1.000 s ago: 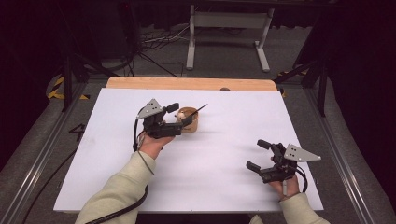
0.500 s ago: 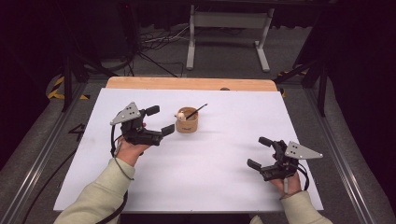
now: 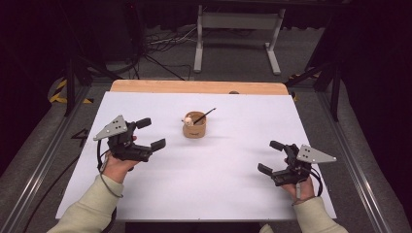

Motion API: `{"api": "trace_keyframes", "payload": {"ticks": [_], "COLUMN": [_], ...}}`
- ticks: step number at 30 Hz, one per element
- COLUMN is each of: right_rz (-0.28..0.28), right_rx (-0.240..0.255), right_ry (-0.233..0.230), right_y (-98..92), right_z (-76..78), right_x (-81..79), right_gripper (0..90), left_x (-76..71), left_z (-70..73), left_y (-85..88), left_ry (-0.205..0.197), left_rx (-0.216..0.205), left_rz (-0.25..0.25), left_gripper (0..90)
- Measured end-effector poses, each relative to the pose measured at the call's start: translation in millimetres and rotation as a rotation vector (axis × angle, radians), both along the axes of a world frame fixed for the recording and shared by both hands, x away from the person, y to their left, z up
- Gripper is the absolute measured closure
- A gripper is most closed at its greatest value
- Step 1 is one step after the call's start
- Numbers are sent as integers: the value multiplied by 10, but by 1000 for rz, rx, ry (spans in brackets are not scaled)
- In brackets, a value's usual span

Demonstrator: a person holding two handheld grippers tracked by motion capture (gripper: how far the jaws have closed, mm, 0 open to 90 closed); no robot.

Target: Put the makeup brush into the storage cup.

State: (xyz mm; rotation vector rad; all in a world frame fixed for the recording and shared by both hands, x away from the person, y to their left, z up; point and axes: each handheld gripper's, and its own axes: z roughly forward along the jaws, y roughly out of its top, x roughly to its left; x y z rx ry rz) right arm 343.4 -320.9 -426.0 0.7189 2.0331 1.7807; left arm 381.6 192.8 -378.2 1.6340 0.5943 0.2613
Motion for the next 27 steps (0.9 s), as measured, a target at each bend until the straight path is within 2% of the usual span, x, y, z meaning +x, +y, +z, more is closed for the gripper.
{"api": "trace_keyframes", "payload": {"ticks": [6, 12, 19, 27], "right_rz": [0, 7, 12, 20], "right_rx": [-6, -13, -29, -47], "right_ry": [5, 6, 4, 0], "right_y": [-2, 2, 5, 11], "right_z": [-2, 2, 9, 0], "right_x": [14, 27, 26, 26], "right_gripper": [3, 3, 3, 3], "left_x": [-82, -149, -222, -266], "left_z": [-71, -154, -283, -405], "left_y": [168, 287, 388, 446], "left_ry": [14, 20, 28, 26], "left_rx": [1, -14, -28, -15], "left_rz": [2, 7, 18, 19], "left_gripper": [15, 15, 16, 23]}}
